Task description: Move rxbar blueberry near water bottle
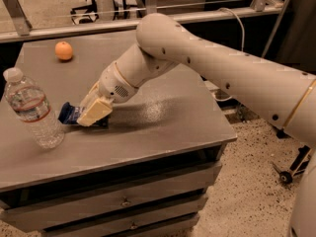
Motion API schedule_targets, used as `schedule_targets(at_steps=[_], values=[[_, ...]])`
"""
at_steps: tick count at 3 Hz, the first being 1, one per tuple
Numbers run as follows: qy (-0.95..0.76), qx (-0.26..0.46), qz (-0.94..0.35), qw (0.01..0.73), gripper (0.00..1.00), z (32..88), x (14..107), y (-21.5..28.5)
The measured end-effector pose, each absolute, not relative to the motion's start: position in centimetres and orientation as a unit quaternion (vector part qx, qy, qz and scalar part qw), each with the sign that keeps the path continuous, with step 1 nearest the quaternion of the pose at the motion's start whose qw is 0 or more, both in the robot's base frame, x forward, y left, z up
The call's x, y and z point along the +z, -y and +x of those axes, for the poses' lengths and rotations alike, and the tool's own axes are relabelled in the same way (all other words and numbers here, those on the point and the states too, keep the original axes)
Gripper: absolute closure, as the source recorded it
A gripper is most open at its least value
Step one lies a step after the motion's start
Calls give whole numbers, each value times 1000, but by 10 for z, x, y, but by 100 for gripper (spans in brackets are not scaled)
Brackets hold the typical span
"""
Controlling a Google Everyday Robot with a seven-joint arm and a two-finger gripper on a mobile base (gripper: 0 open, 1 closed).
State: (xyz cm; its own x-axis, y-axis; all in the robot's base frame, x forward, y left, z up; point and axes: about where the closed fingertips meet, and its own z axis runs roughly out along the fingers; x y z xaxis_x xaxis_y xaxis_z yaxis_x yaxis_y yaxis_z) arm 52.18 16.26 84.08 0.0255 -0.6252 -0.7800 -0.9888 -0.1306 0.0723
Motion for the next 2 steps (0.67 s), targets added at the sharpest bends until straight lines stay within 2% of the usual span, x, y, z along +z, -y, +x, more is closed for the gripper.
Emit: schedule_targets(at_steps=[1, 2], values=[[-609, 348, -662, 263, 4, 523, 840, -161], [-615, 343, -656, 272, 0, 526, 844, -153]])
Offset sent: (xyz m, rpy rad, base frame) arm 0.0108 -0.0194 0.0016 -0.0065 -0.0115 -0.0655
